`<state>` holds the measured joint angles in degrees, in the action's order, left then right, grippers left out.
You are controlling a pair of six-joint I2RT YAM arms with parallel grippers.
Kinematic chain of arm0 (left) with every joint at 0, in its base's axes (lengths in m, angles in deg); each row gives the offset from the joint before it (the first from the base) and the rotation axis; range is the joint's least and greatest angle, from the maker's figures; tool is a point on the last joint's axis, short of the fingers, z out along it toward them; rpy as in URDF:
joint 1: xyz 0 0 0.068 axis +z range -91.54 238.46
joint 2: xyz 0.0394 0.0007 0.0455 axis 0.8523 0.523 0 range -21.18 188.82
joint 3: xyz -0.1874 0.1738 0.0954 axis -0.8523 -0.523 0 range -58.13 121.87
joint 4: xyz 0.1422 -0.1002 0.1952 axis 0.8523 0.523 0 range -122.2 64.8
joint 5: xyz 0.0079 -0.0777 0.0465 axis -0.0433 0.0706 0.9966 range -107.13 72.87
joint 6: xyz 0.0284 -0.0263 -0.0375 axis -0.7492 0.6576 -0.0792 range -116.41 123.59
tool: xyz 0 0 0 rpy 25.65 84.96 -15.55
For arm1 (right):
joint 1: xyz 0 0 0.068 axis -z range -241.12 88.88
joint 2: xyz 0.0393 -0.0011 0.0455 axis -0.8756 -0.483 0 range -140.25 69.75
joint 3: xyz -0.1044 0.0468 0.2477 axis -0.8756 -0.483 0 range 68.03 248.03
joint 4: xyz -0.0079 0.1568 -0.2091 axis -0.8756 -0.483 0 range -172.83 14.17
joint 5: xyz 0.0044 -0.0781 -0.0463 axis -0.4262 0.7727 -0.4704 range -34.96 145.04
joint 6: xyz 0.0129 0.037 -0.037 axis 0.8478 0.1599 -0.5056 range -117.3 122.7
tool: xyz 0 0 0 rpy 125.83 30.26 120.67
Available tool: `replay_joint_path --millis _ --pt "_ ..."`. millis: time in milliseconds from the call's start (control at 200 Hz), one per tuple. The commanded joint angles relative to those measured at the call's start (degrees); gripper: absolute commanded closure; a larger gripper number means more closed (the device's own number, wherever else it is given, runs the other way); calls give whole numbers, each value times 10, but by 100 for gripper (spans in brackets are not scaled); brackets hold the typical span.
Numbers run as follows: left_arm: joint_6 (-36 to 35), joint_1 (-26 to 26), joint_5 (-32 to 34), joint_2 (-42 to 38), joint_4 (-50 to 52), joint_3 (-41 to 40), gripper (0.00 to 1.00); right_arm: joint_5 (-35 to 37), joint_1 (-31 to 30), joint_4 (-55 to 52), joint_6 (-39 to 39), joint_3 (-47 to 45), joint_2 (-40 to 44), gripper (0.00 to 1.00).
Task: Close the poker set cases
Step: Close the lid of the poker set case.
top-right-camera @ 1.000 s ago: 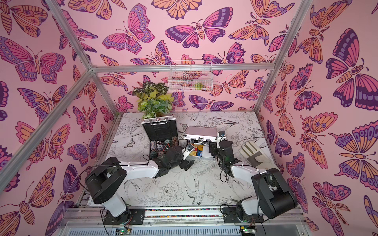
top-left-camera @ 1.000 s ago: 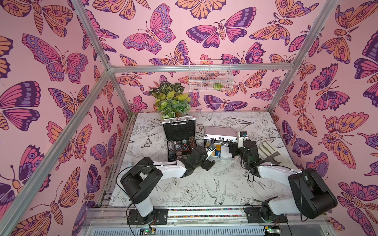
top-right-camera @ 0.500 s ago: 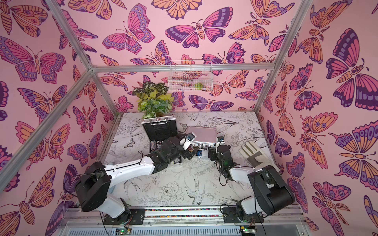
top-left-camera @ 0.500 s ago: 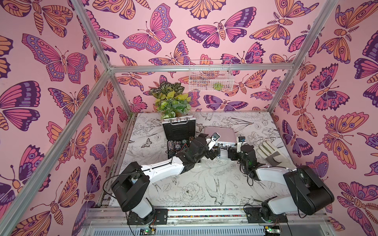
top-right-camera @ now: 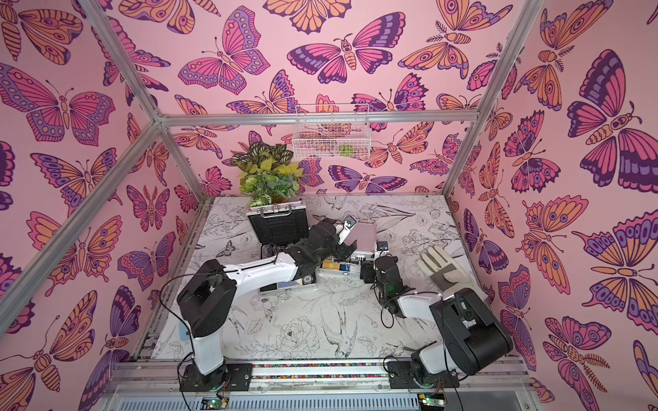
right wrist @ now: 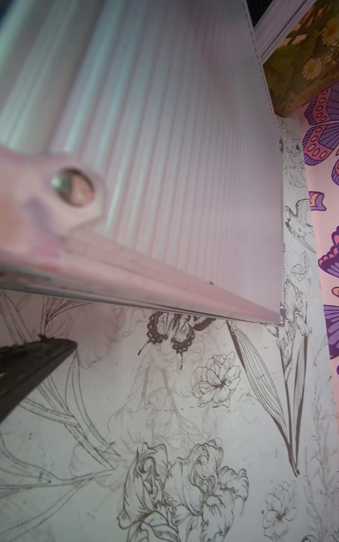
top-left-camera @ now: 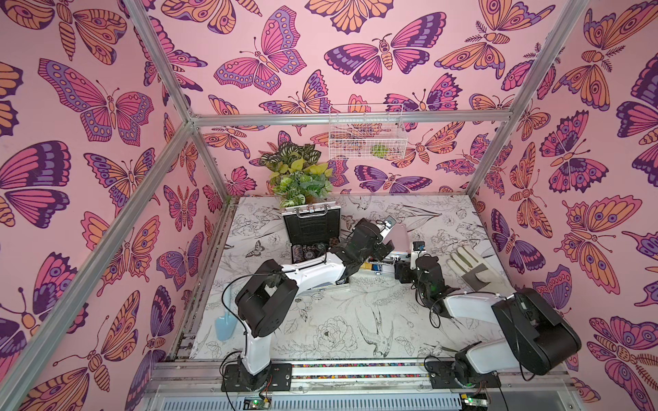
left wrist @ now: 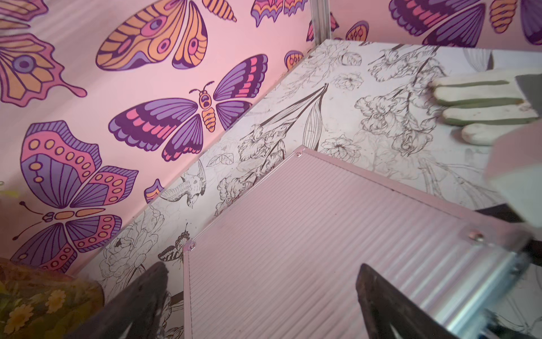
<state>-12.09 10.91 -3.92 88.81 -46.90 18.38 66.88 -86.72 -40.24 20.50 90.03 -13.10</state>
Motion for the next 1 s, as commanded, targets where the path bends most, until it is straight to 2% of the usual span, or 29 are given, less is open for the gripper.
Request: replay_joint_path --millis 0,536,996 --pt "-4 9 13 20 27 24 0 20 -8 26 17 -7 5 23" --pt "43 28 -4 93 57 39 0 89 -38 -16 43 -32 41 23" --pt "72 35 -7 121 66 28 0 63 -56 -87 34 -27 88 23"
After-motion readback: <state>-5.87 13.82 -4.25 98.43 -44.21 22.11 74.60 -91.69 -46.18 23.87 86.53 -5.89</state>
